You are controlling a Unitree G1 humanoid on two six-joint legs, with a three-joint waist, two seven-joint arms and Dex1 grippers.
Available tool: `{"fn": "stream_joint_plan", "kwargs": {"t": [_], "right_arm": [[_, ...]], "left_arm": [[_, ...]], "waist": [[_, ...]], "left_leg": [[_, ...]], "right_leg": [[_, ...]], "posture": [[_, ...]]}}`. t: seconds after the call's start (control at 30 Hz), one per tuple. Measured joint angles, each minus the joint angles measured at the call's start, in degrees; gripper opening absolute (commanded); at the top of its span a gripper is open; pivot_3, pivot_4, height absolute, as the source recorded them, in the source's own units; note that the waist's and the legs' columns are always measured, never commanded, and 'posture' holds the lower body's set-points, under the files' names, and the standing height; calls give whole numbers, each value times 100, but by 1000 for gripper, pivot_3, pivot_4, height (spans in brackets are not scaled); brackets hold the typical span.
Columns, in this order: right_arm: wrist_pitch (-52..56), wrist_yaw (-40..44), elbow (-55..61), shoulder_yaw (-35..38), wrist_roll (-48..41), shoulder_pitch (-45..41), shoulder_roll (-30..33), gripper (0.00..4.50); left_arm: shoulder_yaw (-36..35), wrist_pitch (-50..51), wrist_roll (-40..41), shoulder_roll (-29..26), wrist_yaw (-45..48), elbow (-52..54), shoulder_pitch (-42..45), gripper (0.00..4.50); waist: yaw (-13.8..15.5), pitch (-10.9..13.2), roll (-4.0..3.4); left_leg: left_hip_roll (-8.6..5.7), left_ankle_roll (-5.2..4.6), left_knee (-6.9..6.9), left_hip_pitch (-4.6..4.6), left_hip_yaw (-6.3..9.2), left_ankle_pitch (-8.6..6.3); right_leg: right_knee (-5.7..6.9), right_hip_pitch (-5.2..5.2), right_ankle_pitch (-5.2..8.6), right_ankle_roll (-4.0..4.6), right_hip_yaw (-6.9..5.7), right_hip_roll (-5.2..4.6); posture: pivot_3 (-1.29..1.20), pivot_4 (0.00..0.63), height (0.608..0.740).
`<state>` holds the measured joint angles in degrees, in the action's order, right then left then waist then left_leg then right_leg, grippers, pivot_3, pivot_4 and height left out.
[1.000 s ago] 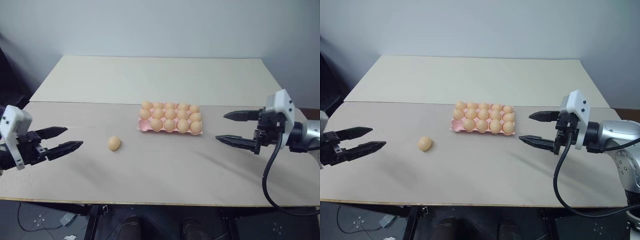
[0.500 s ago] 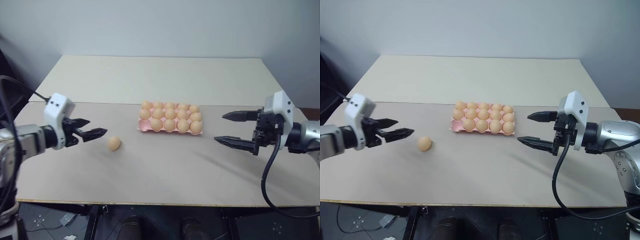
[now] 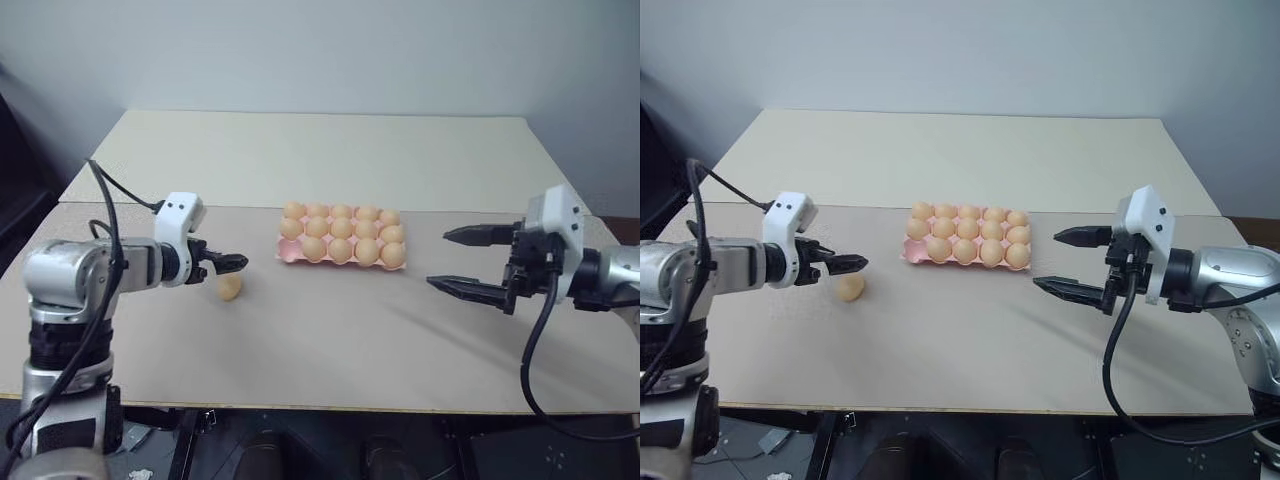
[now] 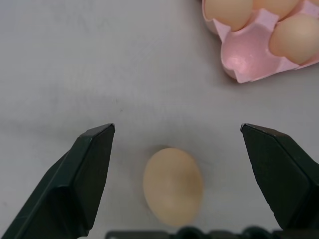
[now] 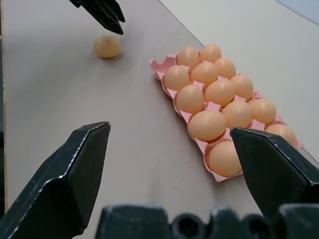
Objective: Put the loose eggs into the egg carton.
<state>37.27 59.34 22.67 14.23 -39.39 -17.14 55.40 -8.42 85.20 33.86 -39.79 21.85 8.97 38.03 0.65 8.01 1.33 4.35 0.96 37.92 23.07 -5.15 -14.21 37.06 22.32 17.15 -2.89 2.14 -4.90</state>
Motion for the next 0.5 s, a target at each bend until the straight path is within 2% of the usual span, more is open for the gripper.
{"fn": "stream_joint_plan", "kwargs": {"t": [0.5], "right_arm": [[45,-90,49,19,-23,20,3,4500]], "left_arm": [[160,-1,-437,495,-165,-509,-34,4412]], "waist": [[4,0,0]], "left_leg": [[-1,13,0,-2,2,8]], "right_leg": [[-2,-1,0,0,-1,0]], "posture": [[0,150,740]]}}
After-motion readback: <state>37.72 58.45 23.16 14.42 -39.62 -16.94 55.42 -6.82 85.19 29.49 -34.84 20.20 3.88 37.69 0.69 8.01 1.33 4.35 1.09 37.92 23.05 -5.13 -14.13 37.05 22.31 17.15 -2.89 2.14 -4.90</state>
